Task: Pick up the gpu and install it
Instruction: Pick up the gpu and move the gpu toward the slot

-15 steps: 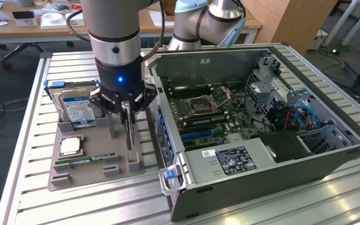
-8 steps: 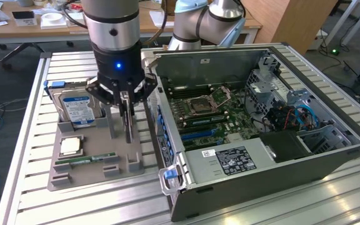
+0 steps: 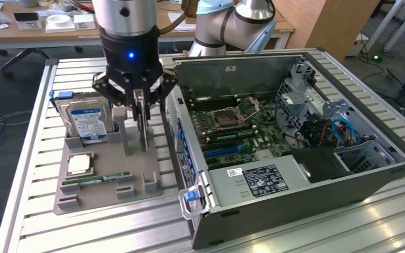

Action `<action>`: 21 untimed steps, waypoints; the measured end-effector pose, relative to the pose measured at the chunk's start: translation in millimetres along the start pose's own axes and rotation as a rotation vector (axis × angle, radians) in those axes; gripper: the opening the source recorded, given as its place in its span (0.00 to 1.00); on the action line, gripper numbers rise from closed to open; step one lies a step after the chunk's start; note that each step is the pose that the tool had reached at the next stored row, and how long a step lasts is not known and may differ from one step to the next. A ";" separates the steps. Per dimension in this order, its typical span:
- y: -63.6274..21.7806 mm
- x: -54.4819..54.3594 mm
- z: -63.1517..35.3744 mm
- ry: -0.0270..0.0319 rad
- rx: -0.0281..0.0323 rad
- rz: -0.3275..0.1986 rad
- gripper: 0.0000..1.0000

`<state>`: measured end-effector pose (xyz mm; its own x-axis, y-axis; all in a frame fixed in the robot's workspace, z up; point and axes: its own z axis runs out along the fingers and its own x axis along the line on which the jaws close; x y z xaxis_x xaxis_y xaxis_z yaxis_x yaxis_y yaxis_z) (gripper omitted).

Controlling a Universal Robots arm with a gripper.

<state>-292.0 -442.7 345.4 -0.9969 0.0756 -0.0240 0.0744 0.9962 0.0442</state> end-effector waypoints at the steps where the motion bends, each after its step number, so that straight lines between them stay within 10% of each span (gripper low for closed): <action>1: 0.1 -0.1 -3.3 0.0000 0.0001 0.000 0.27; 21: 2.3 -1.3 -52.8 0.0001 0.0000 0.000 0.27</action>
<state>-292.1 -442.7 398.3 -0.9969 0.0755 -0.0239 0.0744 0.9962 0.0443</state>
